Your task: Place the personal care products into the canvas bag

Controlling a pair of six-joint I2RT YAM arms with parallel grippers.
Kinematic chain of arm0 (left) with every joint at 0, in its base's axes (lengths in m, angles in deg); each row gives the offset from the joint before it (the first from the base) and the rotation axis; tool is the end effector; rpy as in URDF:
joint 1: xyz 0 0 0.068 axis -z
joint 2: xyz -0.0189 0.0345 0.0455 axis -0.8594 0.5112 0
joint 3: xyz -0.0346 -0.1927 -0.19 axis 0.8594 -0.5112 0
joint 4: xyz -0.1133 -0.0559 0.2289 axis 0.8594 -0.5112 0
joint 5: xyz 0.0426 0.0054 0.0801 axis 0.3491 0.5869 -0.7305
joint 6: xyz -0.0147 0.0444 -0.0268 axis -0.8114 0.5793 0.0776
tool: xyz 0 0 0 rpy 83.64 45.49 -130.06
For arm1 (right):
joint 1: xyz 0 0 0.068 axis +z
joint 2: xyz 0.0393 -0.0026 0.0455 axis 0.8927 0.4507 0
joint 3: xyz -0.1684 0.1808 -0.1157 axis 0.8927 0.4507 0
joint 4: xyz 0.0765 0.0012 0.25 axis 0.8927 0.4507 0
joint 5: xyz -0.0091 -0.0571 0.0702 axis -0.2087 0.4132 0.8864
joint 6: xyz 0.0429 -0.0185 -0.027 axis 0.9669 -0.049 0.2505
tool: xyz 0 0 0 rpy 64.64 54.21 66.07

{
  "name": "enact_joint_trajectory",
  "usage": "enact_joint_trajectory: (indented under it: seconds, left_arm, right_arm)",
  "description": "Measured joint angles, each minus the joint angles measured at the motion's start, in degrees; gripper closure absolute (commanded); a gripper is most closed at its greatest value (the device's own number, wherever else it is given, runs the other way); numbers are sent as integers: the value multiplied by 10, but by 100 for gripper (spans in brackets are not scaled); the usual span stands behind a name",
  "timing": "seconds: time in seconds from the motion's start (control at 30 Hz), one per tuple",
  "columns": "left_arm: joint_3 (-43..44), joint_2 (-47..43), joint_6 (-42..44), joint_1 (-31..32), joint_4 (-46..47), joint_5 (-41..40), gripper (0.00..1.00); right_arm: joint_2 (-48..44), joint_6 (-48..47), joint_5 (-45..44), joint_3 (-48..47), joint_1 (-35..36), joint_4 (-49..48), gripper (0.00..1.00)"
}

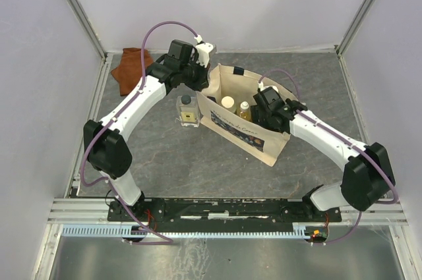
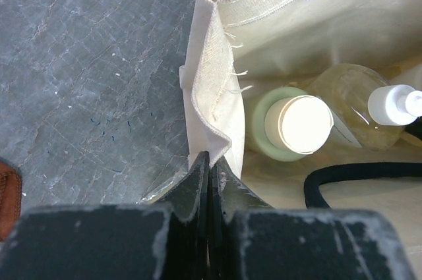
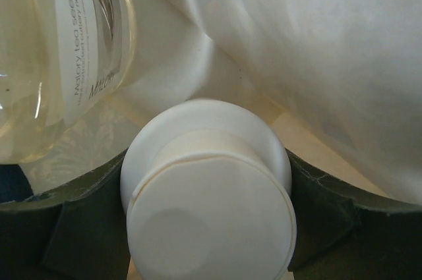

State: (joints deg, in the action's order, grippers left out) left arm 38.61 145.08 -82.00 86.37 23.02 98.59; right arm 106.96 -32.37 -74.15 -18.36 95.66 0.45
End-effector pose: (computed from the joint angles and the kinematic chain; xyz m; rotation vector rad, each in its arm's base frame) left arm 0.3461 -0.1876 0.3407 0.7730 2.1619 -0.4995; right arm 0.2426 0.1420 0.2519 -0.0828 2.5682 -0.0246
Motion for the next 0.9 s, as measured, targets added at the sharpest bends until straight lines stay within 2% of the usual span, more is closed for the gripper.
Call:
enact_joint_trajectory:
  seconds: [0.1,0.17,0.37,0.47,0.63,0.9]
  left_arm:
    - [0,0,0,0,0,0,97]
    - [0,0,0,0,0,0,97]
    - [0,0,0,0,0,0,97]
    - [0,0,0,0,0,0,97]
    - [0,0,0,0,0,0,97]
    - [0,0,0,-1,4,4,97]
  right_arm:
    - [8,4,5,10,0,-11,55]
    - [14,8,5,19,0,-19,51]
    - [18,14,5,28,0,-29,26]
    - [16,14,5,28,0,-28,17]
    - [7,13,4,13,0,-2,11]
    - [-53,-3,-23,-99,0,74,8]
